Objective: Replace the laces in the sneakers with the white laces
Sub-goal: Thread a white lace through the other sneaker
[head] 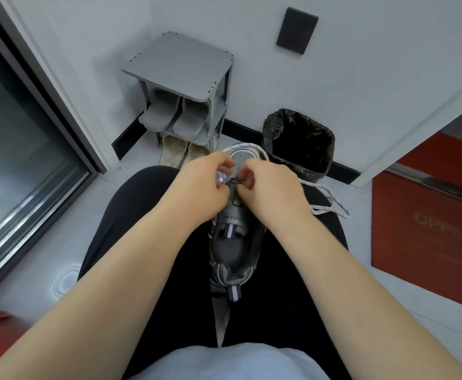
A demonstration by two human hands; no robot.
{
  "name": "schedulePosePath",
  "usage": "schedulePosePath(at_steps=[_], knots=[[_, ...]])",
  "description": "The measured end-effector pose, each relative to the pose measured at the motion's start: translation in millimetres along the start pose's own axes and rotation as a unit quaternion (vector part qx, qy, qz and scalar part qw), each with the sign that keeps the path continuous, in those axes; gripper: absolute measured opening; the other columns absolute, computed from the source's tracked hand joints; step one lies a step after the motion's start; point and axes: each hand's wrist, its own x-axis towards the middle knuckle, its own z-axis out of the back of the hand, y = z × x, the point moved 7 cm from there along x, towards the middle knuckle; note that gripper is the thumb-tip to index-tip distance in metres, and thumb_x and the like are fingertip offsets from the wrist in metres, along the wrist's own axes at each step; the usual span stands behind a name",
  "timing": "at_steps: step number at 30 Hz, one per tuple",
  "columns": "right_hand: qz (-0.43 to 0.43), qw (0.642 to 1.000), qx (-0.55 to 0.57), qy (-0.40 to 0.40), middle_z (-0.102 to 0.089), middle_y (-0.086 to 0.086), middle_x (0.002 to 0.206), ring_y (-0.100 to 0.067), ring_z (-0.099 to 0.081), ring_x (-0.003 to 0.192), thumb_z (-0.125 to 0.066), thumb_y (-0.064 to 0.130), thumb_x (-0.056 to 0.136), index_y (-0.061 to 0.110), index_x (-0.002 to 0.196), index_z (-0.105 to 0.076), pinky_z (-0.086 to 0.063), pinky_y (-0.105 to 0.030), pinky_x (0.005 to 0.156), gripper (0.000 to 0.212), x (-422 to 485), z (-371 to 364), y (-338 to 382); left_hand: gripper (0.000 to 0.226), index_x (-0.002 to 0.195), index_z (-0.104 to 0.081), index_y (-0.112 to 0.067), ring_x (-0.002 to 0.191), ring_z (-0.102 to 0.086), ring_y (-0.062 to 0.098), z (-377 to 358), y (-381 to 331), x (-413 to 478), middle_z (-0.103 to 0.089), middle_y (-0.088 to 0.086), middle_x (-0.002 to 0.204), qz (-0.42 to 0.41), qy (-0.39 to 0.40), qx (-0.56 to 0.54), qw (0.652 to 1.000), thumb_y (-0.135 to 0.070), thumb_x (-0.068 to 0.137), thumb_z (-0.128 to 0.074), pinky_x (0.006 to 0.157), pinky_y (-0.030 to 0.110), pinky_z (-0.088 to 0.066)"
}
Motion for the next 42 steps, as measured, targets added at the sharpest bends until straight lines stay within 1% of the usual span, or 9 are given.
schedulePosePath(at_steps=[4, 12, 15, 18, 23, 31, 35, 38, 42], knots=[[0.005, 0.995, -0.103, -0.01, -0.066, -0.006, 0.099, -0.028, -0.06, 0.095, -0.052, 0.018, 0.09, 0.016, 0.104, -0.063, -0.035, -0.029, 0.067, 0.018, 8, -8, 6, 0.042, 0.114, -0.055, -0.019, 0.073, -0.05, 0.008, -1, 0, 0, -0.061, -0.007, 0.111, -0.007, 0.004, 0.018, 1.0, -0.001, 0.077, -0.048, 0.073, 0.019, -0.039], [0.019, 0.992, -0.126, -0.003, -0.061, -0.006, 0.088, -0.029, -0.061, 0.088, -0.045, 0.01, 0.092, 0.01, 0.101, -0.062, -0.032, -0.03, 0.061, 0.019, 7, -10, 21, 0.054, 0.131, -0.038, -0.018, 0.076, -0.047, 0.01, -2, -2, -3, -0.052, -0.011, 0.104, 0.0, 0.011, 0.023, 1.0, 0.001, 0.08, -0.047, 0.072, 0.021, -0.036], [0.053, 0.986, -0.155, -0.001, -0.053, -0.005, 0.086, -0.027, -0.061, 0.089, -0.041, 0.008, 0.094, 0.01, 0.108, -0.059, -0.03, -0.031, 0.061, 0.023, 4, -11, 29, 0.051, 0.127, -0.042, -0.019, 0.072, -0.046, 0.01, -1, -2, -3, -0.051, -0.011, 0.099, 0.003, 0.006, 0.028, 1.0, 0.001, 0.08, -0.046, 0.071, 0.021, -0.036], [0.062, 0.988, -0.144, 0.004, -0.06, -0.008, 0.104, -0.028, -0.06, 0.094, -0.039, 0.009, 0.095, 0.011, 0.114, -0.057, -0.029, -0.03, 0.063, 0.027, 4, -10, 26, 0.043, 0.114, -0.056, -0.021, 0.076, -0.047, 0.014, 1, -7, -5, -0.052, -0.008, 0.086, -0.009, -0.001, 0.045, 0.999, 0.002, 0.079, -0.045, 0.071, 0.021, -0.035], [0.055, 0.996, -0.071, -0.019, -0.06, -0.006, 0.105, -0.028, -0.057, 0.096, -0.048, 0.019, 0.094, 0.012, 0.103, -0.062, -0.036, -0.032, 0.072, 0.018, -3, 6, 12, 0.04, 0.11, -0.064, -0.024, 0.077, -0.05, 0.014, 3, -7, -4, -0.047, -0.011, 0.074, 0.018, -0.004, 0.045, 0.999, -0.003, 0.081, -0.047, 0.071, 0.021, -0.04], [0.059, 0.975, 0.119, -0.176, -0.053, 0.004, 0.074, -0.009, -0.046, 0.064, -0.062, 0.012, 0.085, 0.011, 0.078, -0.065, -0.037, -0.021, 0.062, 0.007, -23, 39, -5, 0.033, 0.105, -0.066, -0.028, 0.068, -0.053, 0.012, 3, -5, -4, -0.049, -0.009, 0.077, 0.024, -0.01, 0.019, 0.999, -0.007, 0.083, -0.053, 0.068, 0.021, -0.044], [0.063, 0.973, 0.185, -0.121, -0.054, 0.014, 0.071, -0.004, -0.053, 0.067, -0.062, 0.013, 0.085, 0.015, 0.079, -0.065, -0.043, -0.016, 0.068, 0.008, -17, 31, -4, 0.014, 0.096, -0.071, -0.019, 0.07, -0.049, 0.0, 5, -20, -5, -0.064, -0.004, 0.085, -0.083, -0.034, -0.014, 0.996, -0.017, 0.085, -0.062, 0.068, 0.016, -0.039], [0.02, 0.948, 0.312, -0.053, -0.065, 0.009, 0.075, -0.01, -0.065, 0.071, -0.071, 0.009, 0.079, 0.024, 0.078, -0.065, -0.054, -0.024, 0.073, 0.016, -10, 27, -9, 0.011, 0.09, -0.073, -0.017, 0.067, -0.057, 0.002, 9, -15, -2, -0.068, -0.001, 0.078, -0.049, -0.056, -0.082, 0.994, -0.018, 0.084, -0.064, 0.064, 0.009, -0.041], [-0.012, 0.92, 0.388, -0.044, -0.071, 0.006, 0.079, -0.004, -0.067, 0.073, -0.073, -0.001, 0.075, 0.028, 0.088, -0.062, -0.052, -0.017, 0.073, 0.034, -10, 25, -21, 0.012, 0.09, -0.074, -0.023, 0.082, -0.065, 0.018, 7, -8, -1, -0.072, 0.005, 0.083, -0.022, -0.03, -0.143, 0.989, -0.019, 0.084, -0.065, 0.079, 0.024, -0.049]])
